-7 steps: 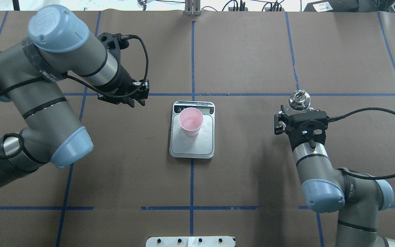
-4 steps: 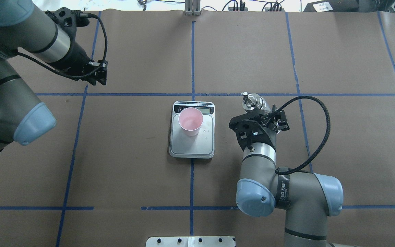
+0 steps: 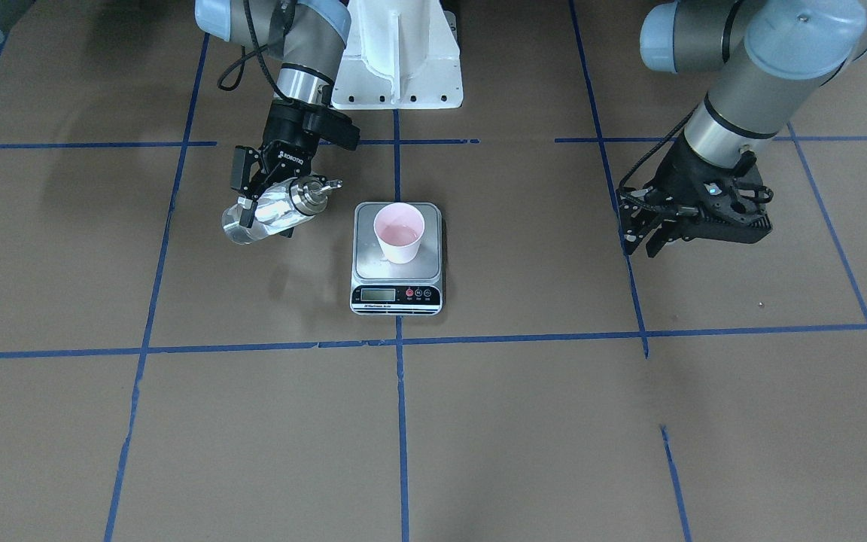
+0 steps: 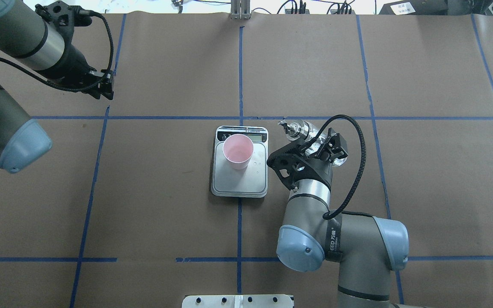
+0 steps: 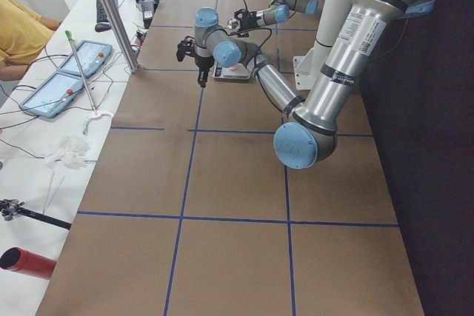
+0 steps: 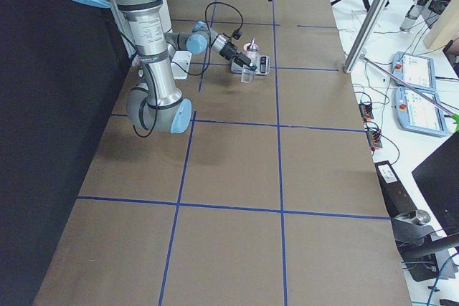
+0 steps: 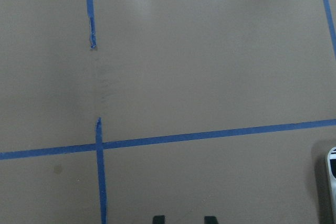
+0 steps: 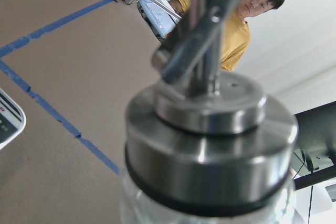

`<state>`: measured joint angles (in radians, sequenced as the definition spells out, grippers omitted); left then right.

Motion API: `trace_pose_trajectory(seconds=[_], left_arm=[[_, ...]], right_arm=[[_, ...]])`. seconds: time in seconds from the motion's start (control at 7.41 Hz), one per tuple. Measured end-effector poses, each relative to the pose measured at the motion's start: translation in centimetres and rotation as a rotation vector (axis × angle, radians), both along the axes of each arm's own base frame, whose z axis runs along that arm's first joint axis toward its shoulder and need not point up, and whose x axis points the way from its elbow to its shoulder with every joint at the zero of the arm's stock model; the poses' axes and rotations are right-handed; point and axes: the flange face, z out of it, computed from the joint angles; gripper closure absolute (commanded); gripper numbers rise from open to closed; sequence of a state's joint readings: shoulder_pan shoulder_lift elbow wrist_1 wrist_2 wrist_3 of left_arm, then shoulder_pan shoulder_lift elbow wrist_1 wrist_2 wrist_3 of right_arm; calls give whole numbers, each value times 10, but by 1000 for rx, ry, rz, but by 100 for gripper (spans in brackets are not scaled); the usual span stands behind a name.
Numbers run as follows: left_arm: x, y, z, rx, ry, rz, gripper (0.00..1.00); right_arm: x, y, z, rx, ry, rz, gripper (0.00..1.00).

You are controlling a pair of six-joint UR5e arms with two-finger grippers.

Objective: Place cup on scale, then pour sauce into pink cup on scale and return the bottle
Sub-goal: 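Tilt the bottle spout down over the pink cup with the right gripper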

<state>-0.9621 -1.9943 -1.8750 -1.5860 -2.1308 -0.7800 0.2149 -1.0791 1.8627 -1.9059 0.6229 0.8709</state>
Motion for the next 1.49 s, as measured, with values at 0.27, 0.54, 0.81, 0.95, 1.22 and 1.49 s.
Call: trace_pose_trajectory(seconds=[0.27,0.54,0.81,0.95,1.22,1.49], left_arm=[[-25,-4,24,56,-38,39,62],[-40,-3,40,89,-55,74,62],[-46,-3,44,99,-61,80,62],[-46,-3,45,100,-62,81,61],[-46,-3,45,101,-62,81,61],[-46,-3,45,101,-63,81,61]], right_arm=[[-6,-2,-3,13,95,-37,100],[-11,-5,-8,25,180,-70,100],[-23,-12,-8,51,272,-86,100],[-26,-15,-6,65,312,-89,100],[-27,-17,-3,79,402,-97,100],[-26,-18,-5,96,477,-111,100]])
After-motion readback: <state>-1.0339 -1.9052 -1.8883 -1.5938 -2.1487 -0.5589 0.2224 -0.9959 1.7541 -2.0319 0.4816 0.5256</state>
